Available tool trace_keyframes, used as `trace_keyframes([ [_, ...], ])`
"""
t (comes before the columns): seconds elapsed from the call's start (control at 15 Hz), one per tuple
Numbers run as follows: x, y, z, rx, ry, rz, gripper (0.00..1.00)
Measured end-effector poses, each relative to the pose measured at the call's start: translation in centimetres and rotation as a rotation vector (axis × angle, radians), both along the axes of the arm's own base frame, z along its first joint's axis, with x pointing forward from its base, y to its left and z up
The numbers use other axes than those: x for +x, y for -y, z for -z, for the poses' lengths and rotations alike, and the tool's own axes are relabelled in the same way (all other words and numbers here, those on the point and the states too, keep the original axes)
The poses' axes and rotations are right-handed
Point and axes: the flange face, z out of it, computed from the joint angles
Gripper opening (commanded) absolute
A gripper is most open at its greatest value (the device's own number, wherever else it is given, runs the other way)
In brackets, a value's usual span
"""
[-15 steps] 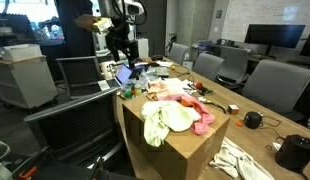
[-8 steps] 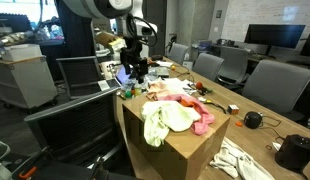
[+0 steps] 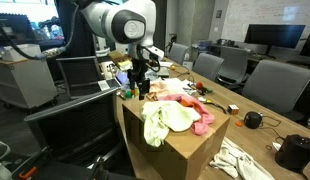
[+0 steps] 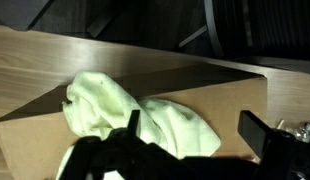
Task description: Move the green towel and pink shirt from the box to the backrest of the chair
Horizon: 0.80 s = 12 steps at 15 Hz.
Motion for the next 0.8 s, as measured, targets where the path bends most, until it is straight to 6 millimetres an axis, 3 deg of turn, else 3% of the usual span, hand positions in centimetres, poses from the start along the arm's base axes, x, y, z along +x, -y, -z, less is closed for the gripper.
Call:
trace_keyframes([
  [0.33, 1.7, 1.4, 3.8, 0.040, -0.033, 0.078, 1.00],
  [0.8, 0.3, 5.4, 8.7, 0.038, -0.132, 0.214, 1.00],
])
